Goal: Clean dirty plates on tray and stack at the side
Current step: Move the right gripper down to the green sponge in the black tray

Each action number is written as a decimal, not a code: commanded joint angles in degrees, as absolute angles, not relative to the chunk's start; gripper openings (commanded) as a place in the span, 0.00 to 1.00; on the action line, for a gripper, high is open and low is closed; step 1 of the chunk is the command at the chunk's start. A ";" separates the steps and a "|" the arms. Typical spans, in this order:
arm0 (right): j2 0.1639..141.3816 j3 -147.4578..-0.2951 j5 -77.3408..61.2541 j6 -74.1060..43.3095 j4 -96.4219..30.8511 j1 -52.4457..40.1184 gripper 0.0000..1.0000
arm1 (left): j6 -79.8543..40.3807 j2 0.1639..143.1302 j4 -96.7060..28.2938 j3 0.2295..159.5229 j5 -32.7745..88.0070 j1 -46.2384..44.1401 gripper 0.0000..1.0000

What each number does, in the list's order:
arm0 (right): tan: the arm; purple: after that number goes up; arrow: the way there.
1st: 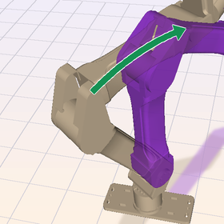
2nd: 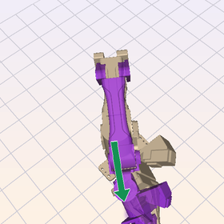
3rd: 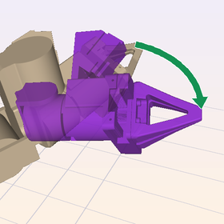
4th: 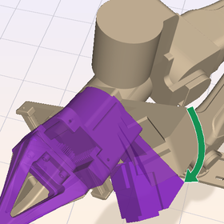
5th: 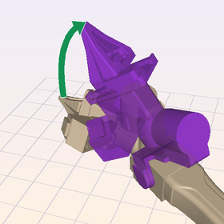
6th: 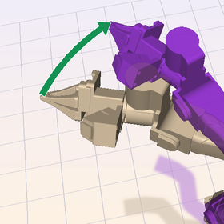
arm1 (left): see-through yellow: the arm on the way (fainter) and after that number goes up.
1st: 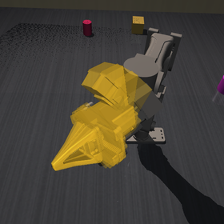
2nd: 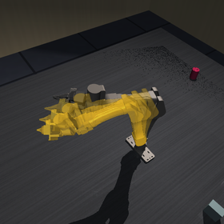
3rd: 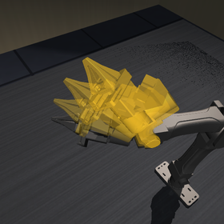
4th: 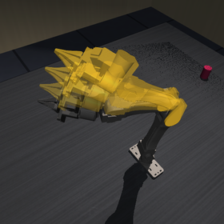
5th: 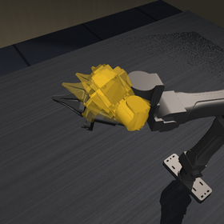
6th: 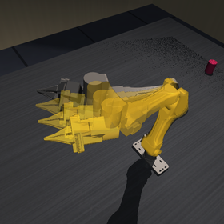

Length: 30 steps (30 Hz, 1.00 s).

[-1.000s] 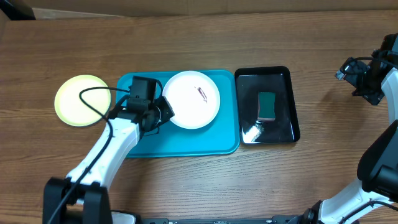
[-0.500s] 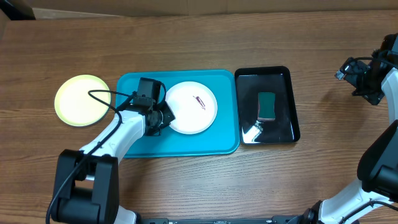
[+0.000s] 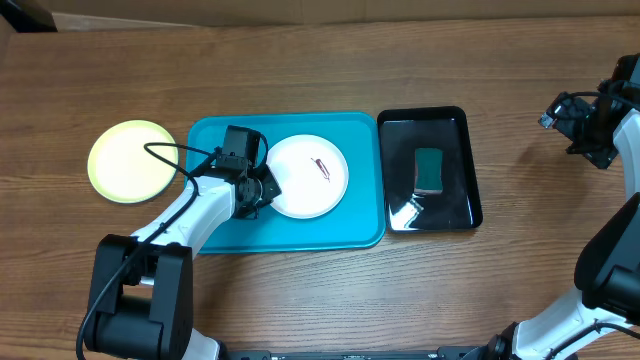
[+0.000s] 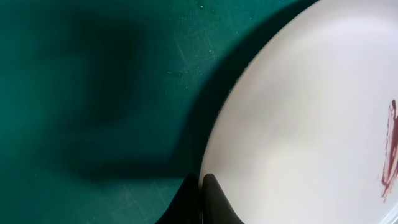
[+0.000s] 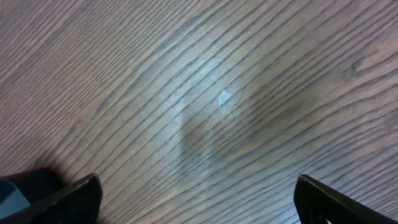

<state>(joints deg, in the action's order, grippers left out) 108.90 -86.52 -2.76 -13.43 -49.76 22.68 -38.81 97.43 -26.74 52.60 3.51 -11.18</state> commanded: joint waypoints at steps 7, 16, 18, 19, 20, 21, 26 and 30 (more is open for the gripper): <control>107.59 -87.39 -5.02 -13.50 -46.65 22.55 1.00 | -37.26 98.13 -27.11 53.47 2.33 -11.27 0.04; 107.57 -87.53 -20.80 -13.19 -50.63 22.70 1.00 | -37.26 97.21 -26.57 54.08 4.12 -11.18 0.09; 107.57 -87.50 -21.10 -12.93 -50.48 22.68 1.00 | -37.23 97.21 -26.57 54.08 4.10 -11.16 0.13; 107.57 -87.50 -21.12 -12.36 -50.50 22.68 1.00 | -37.23 97.21 -26.57 54.08 4.10 -11.18 0.15; 107.57 -87.50 -21.08 -11.79 -50.57 22.61 1.00 | -37.23 97.21 -26.57 54.08 4.10 -11.16 0.16; 107.57 -87.50 -21.10 -11.68 -50.59 22.57 1.00 | -37.26 97.21 -26.57 54.08 4.10 -11.16 0.17; 107.57 -87.44 -21.06 -11.68 -50.70 22.57 1.00 | -37.30 97.14 -26.55 54.46 4.60 -11.16 0.16; 107.59 -87.39 -19.49 -11.66 -50.85 22.46 1.00 | -37.30 96.95 -26.48 54.61 4.95 -11.16 0.15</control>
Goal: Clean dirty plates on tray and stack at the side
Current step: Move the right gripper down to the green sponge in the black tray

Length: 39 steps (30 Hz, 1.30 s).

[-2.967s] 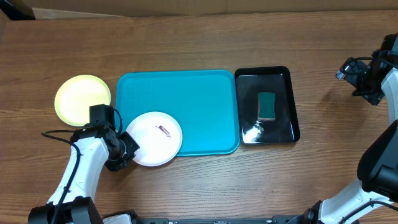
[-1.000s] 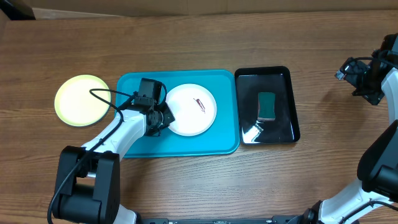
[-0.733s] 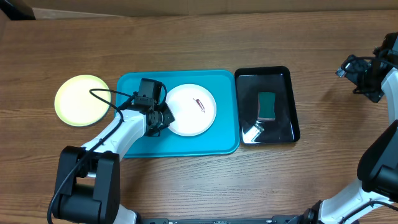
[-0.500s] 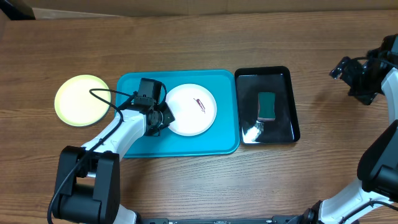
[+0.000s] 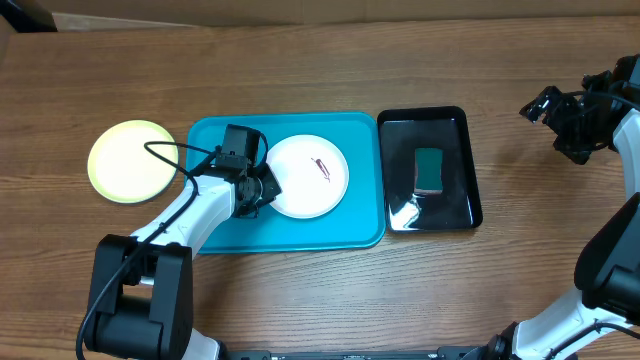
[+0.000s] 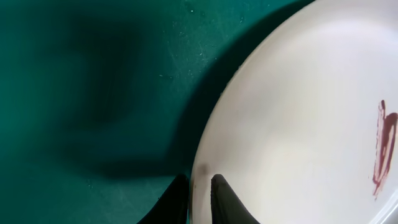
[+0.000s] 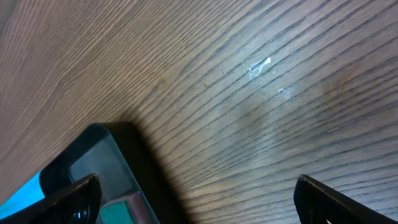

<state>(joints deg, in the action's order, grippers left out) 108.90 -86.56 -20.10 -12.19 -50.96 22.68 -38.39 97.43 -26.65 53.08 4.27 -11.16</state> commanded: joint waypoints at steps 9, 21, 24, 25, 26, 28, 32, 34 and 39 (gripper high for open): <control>107.59 -87.39 -18.94 -9.80 -51.55 20.82 0.94 | -37.30 96.95 -26.65 55.05 5.61 -11.16 0.11; 107.59 -87.39 -14.92 -4.36 -56.27 6.02 0.82 | -37.74 96.97 -26.79 55.02 5.56 -11.18 0.04; 107.59 -87.39 -12.53 -4.43 -59.27 1.37 0.80 | -37.74 97.03 -26.76 55.02 5.54 -11.18 0.04; 107.59 -87.39 -11.31 -4.45 -60.40 -0.10 0.79 | -37.71 97.08 -26.79 55.00 5.54 -11.18 0.04; 107.59 -87.35 -9.89 -4.45 -61.54 -1.74 0.79 | -37.71 97.08 -26.79 54.96 5.54 -11.18 0.04; 107.59 -86.89 -7.22 -4.51 -62.85 -4.43 0.78 | -37.71 97.08 -26.76 54.87 5.37 -11.18 0.04; 107.59 -84.33 -6.09 -4.67 -61.41 -8.27 0.90 | -37.71 97.08 -26.79 54.85 5.37 -11.18 0.04; 107.59 -83.29 -7.81 -4.62 -60.38 -8.93 0.95 | -37.69 97.08 -26.79 54.85 5.39 -11.18 0.04; 107.59 -80.79 -9.10 -4.62 -57.67 -8.93 1.00 | -37.69 97.08 -26.79 54.85 5.34 -11.29 0.04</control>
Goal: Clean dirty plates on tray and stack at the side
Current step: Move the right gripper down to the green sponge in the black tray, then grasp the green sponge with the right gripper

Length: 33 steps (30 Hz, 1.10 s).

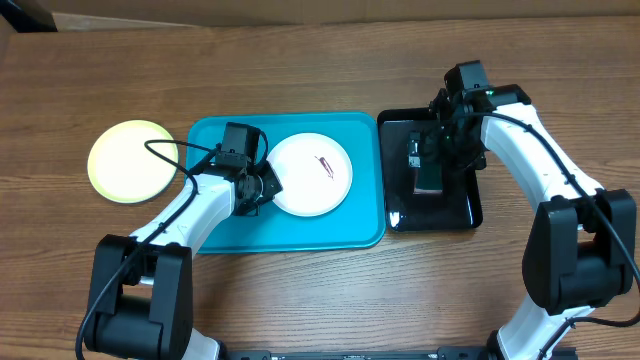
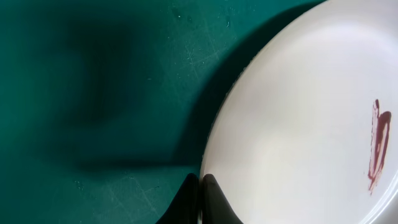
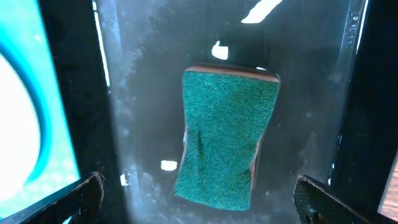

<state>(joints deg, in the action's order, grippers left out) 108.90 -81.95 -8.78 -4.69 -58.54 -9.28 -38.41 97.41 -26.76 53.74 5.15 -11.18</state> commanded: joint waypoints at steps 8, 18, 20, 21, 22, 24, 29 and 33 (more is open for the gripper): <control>107.59 -80.66 -8.34 -4.73 -57.04 -9.19 0.59 | -37.69 97.08 -26.79 54.85 5.34 -11.29 0.04; 107.59 -78.67 0.01 -7.27 -55.53 -11.31 0.65 | -37.69 97.08 -26.79 54.83 5.32 -11.29 0.05; 107.59 -77.19 -1.39 -7.25 -53.95 -11.31 0.67 | -37.69 97.08 -26.76 54.76 5.30 -11.29 0.04; 107.59 -76.58 -1.72 -7.25 -53.34 -11.31 0.67 | -37.69 97.08 -26.76 54.74 5.30 -11.29 0.04; 107.59 -75.88 -1.80 -7.25 -52.71 -11.31 0.67 | -37.69 97.08 -26.76 54.74 5.30 -11.29 0.04; 107.59 -74.63 -1.80 -7.25 -51.53 -11.31 0.68 | -37.69 97.08 -26.76 54.74 5.30 -11.29 0.04; 107.59 -71.75 -5.26 -6.66 -47.75 -11.31 0.73 | -37.71 97.08 -26.76 54.74 5.13 -11.29 0.04; 107.59 -71.20 -6.04 -6.13 -46.06 -11.29 0.72 | -37.71 97.08 -26.76 54.72 5.13 -11.29 0.04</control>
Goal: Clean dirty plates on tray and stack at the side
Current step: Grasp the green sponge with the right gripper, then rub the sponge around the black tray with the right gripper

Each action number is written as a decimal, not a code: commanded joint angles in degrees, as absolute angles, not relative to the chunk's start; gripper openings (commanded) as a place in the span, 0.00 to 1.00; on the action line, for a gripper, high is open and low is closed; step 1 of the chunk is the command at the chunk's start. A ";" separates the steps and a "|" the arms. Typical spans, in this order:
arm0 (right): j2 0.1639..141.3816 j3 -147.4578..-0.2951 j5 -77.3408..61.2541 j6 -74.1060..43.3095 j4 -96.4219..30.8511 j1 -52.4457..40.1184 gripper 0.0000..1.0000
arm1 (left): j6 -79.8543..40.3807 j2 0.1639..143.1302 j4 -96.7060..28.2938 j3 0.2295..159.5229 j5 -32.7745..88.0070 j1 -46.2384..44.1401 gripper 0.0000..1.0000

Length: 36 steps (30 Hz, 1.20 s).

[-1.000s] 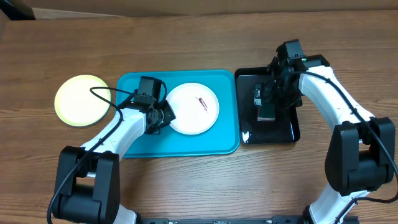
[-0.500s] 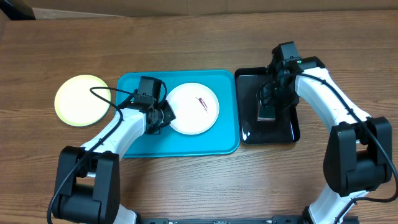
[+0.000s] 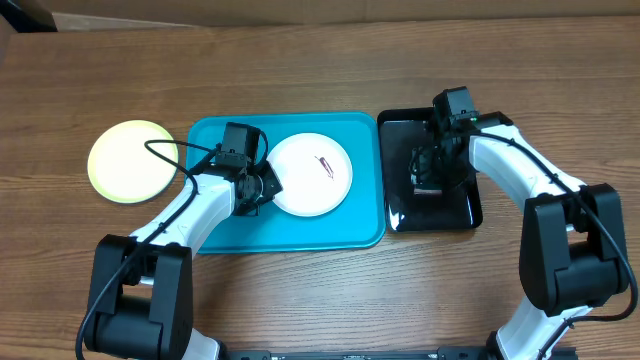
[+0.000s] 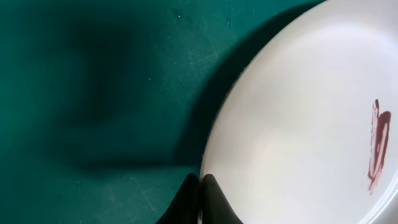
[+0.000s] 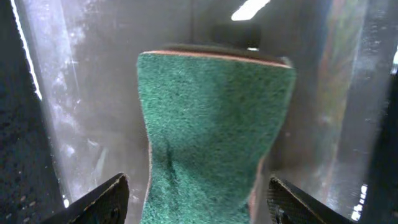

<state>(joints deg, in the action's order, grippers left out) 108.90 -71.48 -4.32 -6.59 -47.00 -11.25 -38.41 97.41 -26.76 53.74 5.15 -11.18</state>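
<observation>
A white plate (image 3: 312, 178) with a red smear (image 4: 377, 146) lies on the teal tray (image 3: 215, 140). My left gripper (image 3: 256, 189) is shut on the plate's left rim, and its fingertips (image 4: 200, 185) pinch that edge in the left wrist view. A green sponge (image 5: 211, 130) lies in the wet black tray (image 3: 470, 205). My right gripper (image 3: 428, 168) is low over it and open, one finger (image 5: 102, 198) on each side of the sponge. In the overhead view the arm hides most of the sponge.
A yellow-green plate (image 3: 130, 161) lies on the wooden table (image 3: 300, 60) left of the teal tray. The black tray stands against the teal tray's right edge. A cardboard edge runs along the back.
My right gripper has come down closer to the sponge, so that its open fingers now stand on either side of it. The left gripper and the white plate have not moved.
At first my left gripper was shut on the plate's rim and the right one hung open over bare table at the far right. The left fingers then stood slightly apart on the rim. They shut again, and the right gripper was open above the sponge, now lower.
</observation>
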 commanded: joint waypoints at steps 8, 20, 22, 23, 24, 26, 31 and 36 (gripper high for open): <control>107.59 -71.18 -3.05 -6.17 -45.08 -11.29 0.66 | -37.71 97.08 -26.79 54.59 4.93 -11.29 0.04; 107.59 -68.31 -3.05 -6.15 -39.64 -11.29 0.54 | -37.71 97.08 -26.76 54.59 4.93 -11.29 0.04; 107.59 -68.31 -3.05 -6.15 -39.27 -11.29 0.46 | -37.71 97.08 -26.76 54.59 4.93 -11.29 0.04; 107.59 -68.31 -3.05 -6.15 -39.22 -11.29 0.42 | -37.71 97.08 -26.76 54.59 4.93 -11.29 0.04; 107.59 -68.31 -3.07 -6.15 -39.22 -11.29 0.35 | -37.71 97.08 -26.76 54.59 4.93 -11.29 0.04; 107.59 -68.31 -3.07 -6.13 -39.27 -11.29 0.20 | -37.71 97.08 -26.76 54.59 4.93 -11.29 0.04; 106.98 -69.56 -3.60 -5.93 -40.40 -11.31 0.05 | -37.71 97.08 -26.74 54.59 4.93 -11.29 0.04; 104.73 -72.53 -3.70 -5.48 -44.14 -11.31 0.04 | -37.71 97.08 -26.76 54.59 4.84 -11.29 0.04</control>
